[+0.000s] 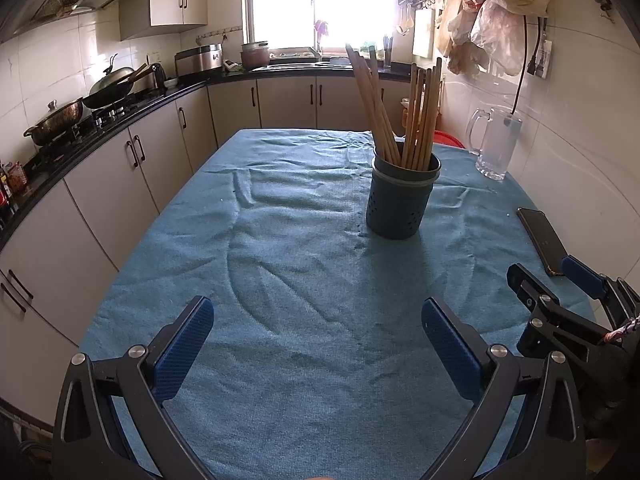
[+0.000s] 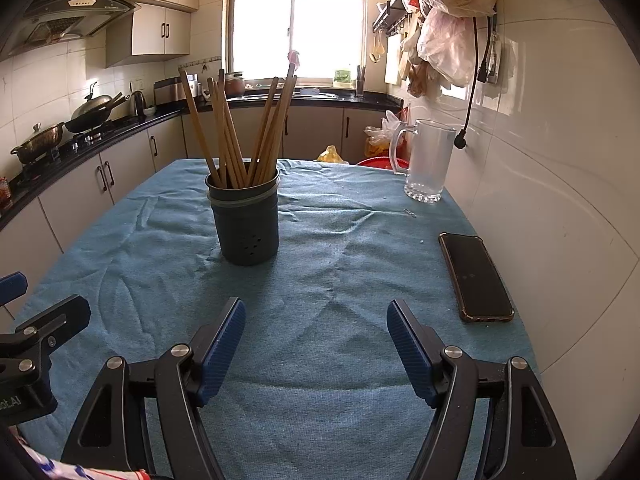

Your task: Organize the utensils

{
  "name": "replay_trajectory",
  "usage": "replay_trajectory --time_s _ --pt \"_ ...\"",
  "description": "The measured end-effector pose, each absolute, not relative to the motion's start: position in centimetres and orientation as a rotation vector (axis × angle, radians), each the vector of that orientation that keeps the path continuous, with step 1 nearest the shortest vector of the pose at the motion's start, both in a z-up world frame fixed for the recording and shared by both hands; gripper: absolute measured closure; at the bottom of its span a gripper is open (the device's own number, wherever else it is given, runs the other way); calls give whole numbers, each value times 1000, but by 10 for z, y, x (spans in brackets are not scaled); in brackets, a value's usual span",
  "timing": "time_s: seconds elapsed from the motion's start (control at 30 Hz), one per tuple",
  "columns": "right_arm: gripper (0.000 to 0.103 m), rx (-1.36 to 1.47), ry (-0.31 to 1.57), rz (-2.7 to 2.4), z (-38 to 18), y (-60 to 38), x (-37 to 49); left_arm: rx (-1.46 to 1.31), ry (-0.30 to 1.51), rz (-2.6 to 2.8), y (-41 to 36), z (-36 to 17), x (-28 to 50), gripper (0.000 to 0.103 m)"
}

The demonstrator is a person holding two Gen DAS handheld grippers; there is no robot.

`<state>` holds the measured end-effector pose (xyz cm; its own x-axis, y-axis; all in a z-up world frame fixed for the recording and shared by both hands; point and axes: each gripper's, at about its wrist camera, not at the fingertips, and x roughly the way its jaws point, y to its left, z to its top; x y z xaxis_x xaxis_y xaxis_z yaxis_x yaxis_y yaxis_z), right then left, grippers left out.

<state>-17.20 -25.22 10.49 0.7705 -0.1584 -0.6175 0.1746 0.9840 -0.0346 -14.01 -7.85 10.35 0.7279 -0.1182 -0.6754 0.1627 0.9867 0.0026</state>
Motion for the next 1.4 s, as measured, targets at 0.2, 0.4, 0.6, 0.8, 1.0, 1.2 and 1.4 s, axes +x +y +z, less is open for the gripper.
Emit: replay_trajectory --time_s 0.2,0.4,0.6,0.8,1.0,1.2,1.4 --pt "25 24 669 -178 104 -250 -172 63 740 -154 -79 104 -140 0" --pt "25 19 673 -176 102 -249 -170 58 747 -151 -77 101 -139 0" --pt "25 18 673 -175 102 -249 -170 52 757 -158 -76 99 -138 0" --pt "25 14 676 -173 99 -249 -169 45 762 -162 -75 98 -136 0" --pt "25 11 679 -172 97 -247 -168 40 766 -165 -73 98 -135 0" --pt "24 11 680 -170 97 -248 -168 40 777 -168 -71 96 -134 0" --pt "24 13 679 -171 97 -248 -168 40 779 -167 -70 95 -134 0"
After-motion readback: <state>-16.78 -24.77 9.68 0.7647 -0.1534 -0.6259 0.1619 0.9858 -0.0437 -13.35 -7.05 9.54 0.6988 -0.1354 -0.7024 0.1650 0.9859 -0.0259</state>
